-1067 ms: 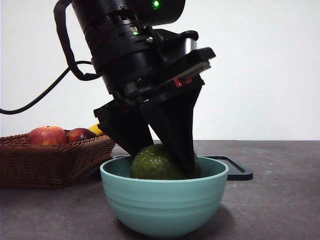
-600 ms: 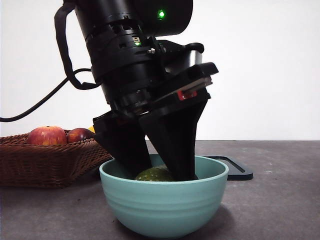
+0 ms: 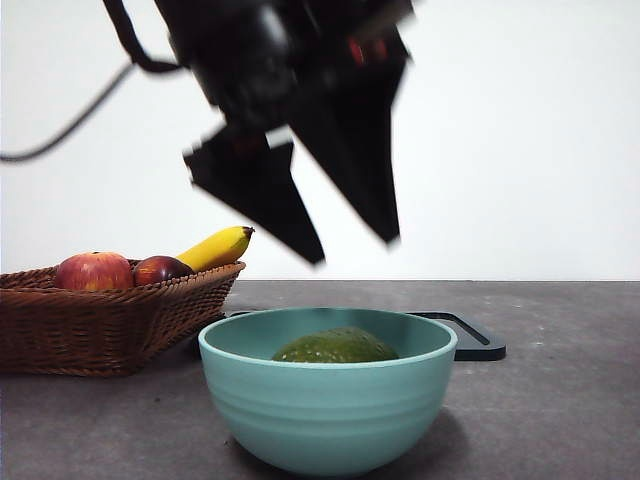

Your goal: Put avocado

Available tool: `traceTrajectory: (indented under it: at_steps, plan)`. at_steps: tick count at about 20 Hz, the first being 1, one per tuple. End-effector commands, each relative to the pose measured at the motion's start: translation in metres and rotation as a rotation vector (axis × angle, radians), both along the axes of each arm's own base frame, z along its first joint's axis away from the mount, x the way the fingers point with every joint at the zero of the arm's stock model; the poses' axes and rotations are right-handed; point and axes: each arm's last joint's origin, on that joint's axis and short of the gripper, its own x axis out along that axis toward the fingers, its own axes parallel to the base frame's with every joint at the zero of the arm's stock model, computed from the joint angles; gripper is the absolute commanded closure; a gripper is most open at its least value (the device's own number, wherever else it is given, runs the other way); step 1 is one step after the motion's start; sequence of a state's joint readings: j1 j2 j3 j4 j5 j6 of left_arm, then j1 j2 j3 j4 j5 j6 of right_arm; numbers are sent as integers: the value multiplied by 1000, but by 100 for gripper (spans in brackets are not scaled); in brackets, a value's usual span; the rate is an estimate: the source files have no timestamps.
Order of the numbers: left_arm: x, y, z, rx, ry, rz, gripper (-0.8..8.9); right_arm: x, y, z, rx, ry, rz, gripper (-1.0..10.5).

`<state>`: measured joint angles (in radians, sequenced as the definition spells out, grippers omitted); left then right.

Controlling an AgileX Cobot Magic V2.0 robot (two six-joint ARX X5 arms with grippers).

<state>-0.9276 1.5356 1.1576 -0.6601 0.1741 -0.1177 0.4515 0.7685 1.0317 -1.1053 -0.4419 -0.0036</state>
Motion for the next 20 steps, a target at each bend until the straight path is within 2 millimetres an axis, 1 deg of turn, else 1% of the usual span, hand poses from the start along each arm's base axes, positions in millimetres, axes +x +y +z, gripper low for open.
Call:
traceTrajectory:
  at_steps: [1,4,7,10,12,13,15,18,20]
  plan:
    - [1,10,23,-65,-49,27,497,2,2,5,10,-30,10,605]
    - [3,37,53,-148,-120,92,498,3,2,6,16,-43,9,605]
    - [4,70,80,-222,-197,179,498,7,5,5,12,-32,9,605]
    - [2,102,100,-267,-261,271,498,14,8,2,2,-12,10,605]
    - [-2,121,106,-270,-281,327,498,20,11,1,-1,-6,10,605]
    - [-4,130,107,-268,-286,351,498,23,12,0,-3,-2,10,605]
    - [-12,144,102,-254,-281,391,498,30,16,-3,-9,12,10,604]
    - [-28,157,83,-261,-226,377,498,41,21,-8,-19,37,12,605]
    - [-41,162,71,-273,-159,327,498,49,25,-11,-22,44,13,605]
